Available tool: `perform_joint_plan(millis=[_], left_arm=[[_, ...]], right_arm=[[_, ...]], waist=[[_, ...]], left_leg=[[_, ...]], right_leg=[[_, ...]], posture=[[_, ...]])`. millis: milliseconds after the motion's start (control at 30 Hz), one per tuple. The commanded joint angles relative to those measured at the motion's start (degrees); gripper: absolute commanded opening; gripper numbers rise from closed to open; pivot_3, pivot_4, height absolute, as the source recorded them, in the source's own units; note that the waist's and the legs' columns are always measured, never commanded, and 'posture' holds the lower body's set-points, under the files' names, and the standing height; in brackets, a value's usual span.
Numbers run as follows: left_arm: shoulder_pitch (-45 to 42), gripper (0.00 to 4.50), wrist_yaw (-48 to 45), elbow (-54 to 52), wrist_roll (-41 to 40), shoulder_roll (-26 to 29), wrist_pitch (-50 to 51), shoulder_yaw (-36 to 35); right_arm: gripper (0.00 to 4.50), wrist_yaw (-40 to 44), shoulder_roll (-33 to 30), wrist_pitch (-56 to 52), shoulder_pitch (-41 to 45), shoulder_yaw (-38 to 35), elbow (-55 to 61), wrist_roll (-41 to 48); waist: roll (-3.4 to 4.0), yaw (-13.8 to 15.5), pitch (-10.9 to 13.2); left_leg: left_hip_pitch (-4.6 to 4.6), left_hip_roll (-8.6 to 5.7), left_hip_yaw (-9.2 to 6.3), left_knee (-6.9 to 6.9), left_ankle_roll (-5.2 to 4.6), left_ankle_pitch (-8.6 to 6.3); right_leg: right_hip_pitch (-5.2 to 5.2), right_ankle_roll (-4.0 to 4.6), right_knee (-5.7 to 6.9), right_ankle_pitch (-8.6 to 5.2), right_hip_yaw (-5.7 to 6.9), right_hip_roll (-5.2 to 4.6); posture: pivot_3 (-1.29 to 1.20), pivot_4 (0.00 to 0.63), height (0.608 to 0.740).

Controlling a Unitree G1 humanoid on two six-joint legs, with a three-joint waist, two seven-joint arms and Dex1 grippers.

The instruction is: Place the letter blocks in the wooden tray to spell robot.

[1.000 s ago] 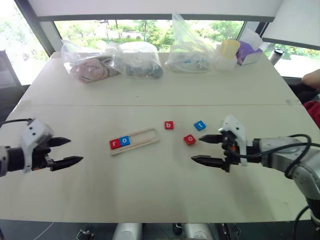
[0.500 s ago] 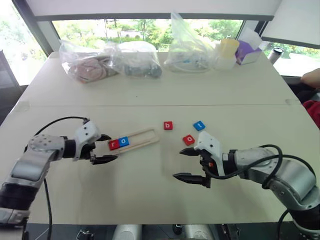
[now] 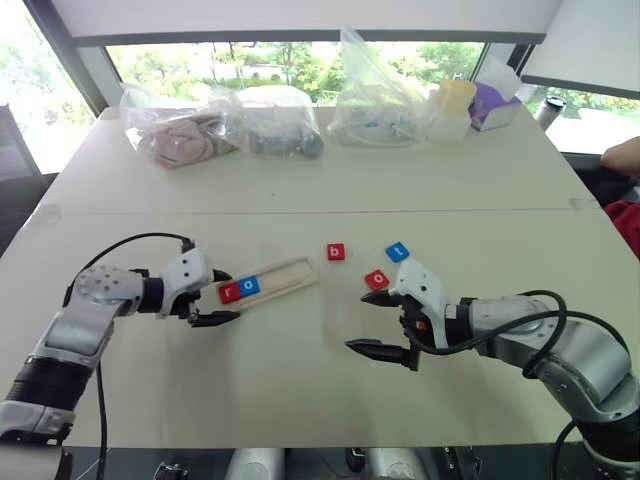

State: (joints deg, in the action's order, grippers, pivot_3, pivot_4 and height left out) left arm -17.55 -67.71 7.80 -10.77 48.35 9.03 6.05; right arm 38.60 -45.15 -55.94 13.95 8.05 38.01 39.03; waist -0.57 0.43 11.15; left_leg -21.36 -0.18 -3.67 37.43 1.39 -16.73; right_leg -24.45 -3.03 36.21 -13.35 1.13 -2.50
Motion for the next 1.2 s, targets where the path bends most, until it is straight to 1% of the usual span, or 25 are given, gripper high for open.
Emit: perform_joint_plan(millis=[33, 67, 167, 333, 433, 500, 700, 767, 800, 867, 1000, 1033, 1100, 1133, 1200], left_arm=[[0.8, 3.15, 0.3, 2.0, 3.3, 0.0, -0.7, 2.1], [0.5, 3.15, 0.3, 2.0, 3.5, 0.0, -1.1, 2.2], [-0.5, 3.15, -2.4, -1.2, 0.4, -0.1, 1.8, 1.9], [-4.0, 3.15, -7.2, -2.4, 1.9, 0.7, -1.6, 4.5], [-6.4, 3.15, -10.2, -1.1, 3.0, 0.2, -4.6, 6.6], [-8.8, 3.15, -11.3, 1.2, 4.1, -1.3, -6.2, 8.4], [-13.1, 3.15, -12.2, 9.4, 7.1, -5.2, -10.6, 11.0], [-13.7, 4.20, -12.4, 11.1, 7.1, -5.9, -10.3, 10.9], [-13.7, 4.48, -12.6, 11.2, 7.0, -5.8, -10.4, 10.9], [-13.4, 4.48, -12.8, 11.1, 7.2, -5.6, -11.1, 10.8], [-12.1, 4.48, -12.3, 8.8, 7.0, -3.7, -10.6, 9.6], [-11.8, 4.48, -12.5, 7.9, 6.6, -2.5, -9.5, 8.8], [-11.4, 4.48, -12.5, 6.3, 5.9, -0.4, -7.1, 7.3], [-11.2, 4.48, -12.5, 5.6, 5.6, 0.3, -6.1, 6.8], [-10.8, 4.48, -12.3, 4.2, 5.2, 1.0, -4.4, 6.3]], right_arm=[[4.50, 0.3, -0.1, 0.6, 0.0, -2.2, 1.4, 0.6], [4.50, 0.4, -0.3, 0.8, -0.1, -2.5, 1.1, 0.6], [4.50, 0.8, -1.2, 1.6, -0.6, -4.4, -0.8, -0.2], [4.50, 1.0, -1.7, 2.6, -1.2, -7.2, -3.1, -0.9], [4.50, 0.9, -1.7, 2.8, -1.5, -7.5, -3.5, -1.3], [4.50, 0.6, -1.5, 3.1, -1.8, -7.6, -3.6, -1.7], [4.50, -0.6, -0.3, 2.9, -2.0, -7.9, -3.3, -2.3], [4.50, -1.4, 0.3, 2.5, -2.1, -8.0, -2.7, -2.2], [4.50, -2.1, 0.7, 2.2, -2.0, -8.0, -2.4, -2.1], [4.50, -3.3, 1.6, 1.9, -1.6, -7.8, -2.2, -2.3], [4.50, -11.4, 8.3, -1.4, 4.7, -4.7, -5.7, -5.5], [4.50, -17.2, 14.0, -5.3, 7.9, -5.2, -9.4, -6.6], [4.50, -25.3, 22.4, -9.7, 13.2, -5.8, -15.5, -8.7], [4.50, -27.3, 24.9, -11.0, 14.6, -6.0, -17.1, -9.6], [4.50, -28.8, 27.3, -12.7, 16.1, -6.8, -18.5, -10.5]], waist=[[0.01, 0.0, 0.0], [0.01, 0.0, 0.0], [0.00, 0.0, 0.0], [-0.03, 0.3, 0.0], [-0.03, 0.2, 0.0], [-0.03, 0.2, 0.0], [-0.03, 0.2, 0.0], [-0.02, 0.3, 0.0], [-0.02, 0.3, 0.0], [-0.01, 0.2, 0.0], [-0.01, -0.5, 0.0], [-0.03, -0.8, -0.1], [-0.18, -1.7, -0.1], [-0.16, -1.8, -0.1], [-0.15, -1.4, -0.1]], left_leg=[[0.02, 0.00, 0.00, 0.01, 0.00, 0.00], [0.03, 0.00, 0.01, 0.02, 0.00, 0.00], [0.02, -0.01, 0.02, 0.03, 0.00, 0.00], [-0.02, -0.06, 0.08, 0.04, 0.00, 0.00], [-0.05, -0.08, 0.08, 0.05, 0.00, 0.00], [-0.03, -0.08, 0.11, 0.04, -0.01, 0.00], [-0.04, -0.07, 0.12, 0.13, -0.02, 0.00], [-0.04, -0.07, 0.13, 0.18, -0.02, 0.00], [-0.05, -0.08, 0.11, 0.25, -0.02, 0.00], [-0.07, -0.07, 0.13, 0.37, -0.03, -0.01], [-0.06, -0.06, 0.27, 0.51, -0.08, -0.04], [-0.03, -0.05, 0.28, 0.52, -0.08, -0.04], [0.00, 0.02, 0.27, 0.55, -0.08, -0.04], [0.02, 0.06, 0.27, 0.55, -0.08, -0.04], [-0.03, 0.14, 0.28, 0.55, -0.08, -0.03]], right_leg=[[0.02, 0.01, 0.00, 0.00, -0.01, 0.01], [0.03, 0.00, 0.01, 0.00, -0.02, 0.02], [0.03, 0.00, 0.01, 0.00, -0.03, 0.03], [0.02, -0.03, -0.01, 0.01, -0.08, 0.02], [0.01, -0.05, -0.01, 0.02, -0.08, 0.03], [0.01, -0.05, -0.01, 0.02, -0.11, 0.04], [0.00, -0.13, 0.01, 0.07, -0.15, 0.12], [0.02, -0.16, 0.03, 0.10, -0.17, 0.12], [0.04, -0.18, 0.04, 0.11, -0.17, 0.12], [0.07, -0.20, 0.05, 0.12, -0.21, 0.12], [0.08, -0.26, 0.06, 0.20, -0.38, 0.12], [0.08, -0.25, 0.08, 0.21, -0.41, 0.13], [0.08, -0.16, 0.11, 0.26, -0.45, 0.20], [0.05, -0.08, 0.12, 0.31, -0.52, 0.29], [-0.14, -0.06, 0.28, 0.37, -0.75, 0.52]], posture=[[0.00, 0.150, 0.740], [0.00, 0.150, 0.740], [0.00, 0.150, 0.740], [0.00, 0.150, 0.740], [0.00, 0.150, 0.740], [0.00, 0.150, 0.740], [0.00, 0.150, 0.740], [0.00, 0.150, 0.740], [0.00, 0.150, 0.740], [0.00, 0.150, 0.740], [0.00, 0.150, 0.740], [0.00, 0.150, 0.740], [0.00, 0.150, 0.740], [0.00, 0.150, 0.740], [0.00, 0.150, 0.740]])
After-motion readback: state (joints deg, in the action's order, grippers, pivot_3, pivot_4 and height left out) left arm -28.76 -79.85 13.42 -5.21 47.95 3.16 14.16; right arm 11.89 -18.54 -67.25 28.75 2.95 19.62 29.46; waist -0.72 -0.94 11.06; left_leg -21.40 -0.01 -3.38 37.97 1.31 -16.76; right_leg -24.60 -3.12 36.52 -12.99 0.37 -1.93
